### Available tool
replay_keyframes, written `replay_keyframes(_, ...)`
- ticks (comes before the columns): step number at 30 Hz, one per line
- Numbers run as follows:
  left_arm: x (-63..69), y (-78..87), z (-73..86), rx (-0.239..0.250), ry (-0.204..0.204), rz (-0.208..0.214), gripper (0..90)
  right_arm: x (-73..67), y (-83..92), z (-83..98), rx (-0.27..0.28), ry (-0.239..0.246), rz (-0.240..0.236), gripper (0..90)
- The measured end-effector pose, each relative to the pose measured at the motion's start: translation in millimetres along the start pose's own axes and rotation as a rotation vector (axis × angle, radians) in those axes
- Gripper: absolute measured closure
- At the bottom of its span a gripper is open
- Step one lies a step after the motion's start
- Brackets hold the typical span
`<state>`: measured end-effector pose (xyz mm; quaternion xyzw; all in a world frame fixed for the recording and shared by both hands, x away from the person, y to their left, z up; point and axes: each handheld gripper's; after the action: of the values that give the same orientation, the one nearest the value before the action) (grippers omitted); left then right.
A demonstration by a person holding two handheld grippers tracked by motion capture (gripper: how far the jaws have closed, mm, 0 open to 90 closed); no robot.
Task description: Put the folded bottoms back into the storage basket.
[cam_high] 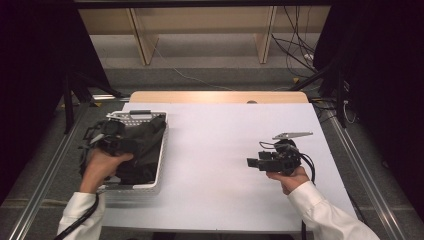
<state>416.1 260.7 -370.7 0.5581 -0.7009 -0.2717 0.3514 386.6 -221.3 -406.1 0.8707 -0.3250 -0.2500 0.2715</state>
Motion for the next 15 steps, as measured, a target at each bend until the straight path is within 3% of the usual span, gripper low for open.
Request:
replay_keyframes(2,-13.6,3.8,0.0,0.016,0.034,-0.030,34.6,0.3,1.0,0.2,0.005,-0.001,-0.001,37.5)
replay_keyframes(10,-54.0,2.7,4.3,0.013,0.101,-0.136,34.7,-2.6,8.4,3.1,0.055,0.023,-0.006,35.1)
replay_keyframes(13,-64.5,-3.8,8.9,-0.018,0.118,-0.132,44.3,-4.4,13.3,6.1,0.081,0.040,0.011,32.3)
replay_keyframes(15,-67.6,-10.6,11.5,-0.049,0.136,-0.123,55.7,-4.9,15.5,8.2,0.095,0.051,0.015,30.6)
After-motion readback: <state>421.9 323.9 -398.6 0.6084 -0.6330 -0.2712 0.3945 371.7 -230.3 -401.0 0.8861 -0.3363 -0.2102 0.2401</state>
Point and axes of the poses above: each handheld gripper's, and its own axes: y roughly backward along the jaws, z roughly out of its underside, x roughly to its right, and after that the axes turned 7 degrees about y, right-handed
